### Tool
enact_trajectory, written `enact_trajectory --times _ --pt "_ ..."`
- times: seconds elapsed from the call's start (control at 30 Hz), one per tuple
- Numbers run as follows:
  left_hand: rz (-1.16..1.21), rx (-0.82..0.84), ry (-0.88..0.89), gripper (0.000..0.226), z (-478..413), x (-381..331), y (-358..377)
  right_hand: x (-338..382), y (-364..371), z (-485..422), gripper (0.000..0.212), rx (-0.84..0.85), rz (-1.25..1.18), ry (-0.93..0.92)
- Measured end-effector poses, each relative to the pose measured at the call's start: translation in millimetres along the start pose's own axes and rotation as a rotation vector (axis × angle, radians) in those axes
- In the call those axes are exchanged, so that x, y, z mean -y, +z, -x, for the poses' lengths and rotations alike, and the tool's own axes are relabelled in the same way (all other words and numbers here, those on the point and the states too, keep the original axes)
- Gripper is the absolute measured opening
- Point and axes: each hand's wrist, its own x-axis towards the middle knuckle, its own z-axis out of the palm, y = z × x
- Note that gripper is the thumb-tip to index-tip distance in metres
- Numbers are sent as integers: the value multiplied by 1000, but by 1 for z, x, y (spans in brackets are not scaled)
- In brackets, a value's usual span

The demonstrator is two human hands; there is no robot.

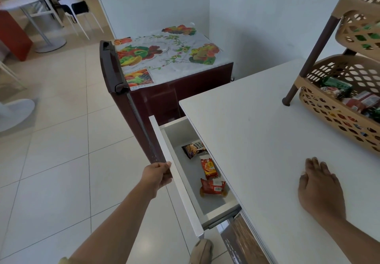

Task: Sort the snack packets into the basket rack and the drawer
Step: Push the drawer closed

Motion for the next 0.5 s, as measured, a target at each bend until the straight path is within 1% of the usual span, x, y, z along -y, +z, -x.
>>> enact_trajectory --times 0.3,0.5 --pt "-101 96 -9 26 -13 -8 28 0 0 0 51 4 4 18" --pt "-144 140 -10 24 -19 -14 47 1 1 1 51 -3 -5 24"
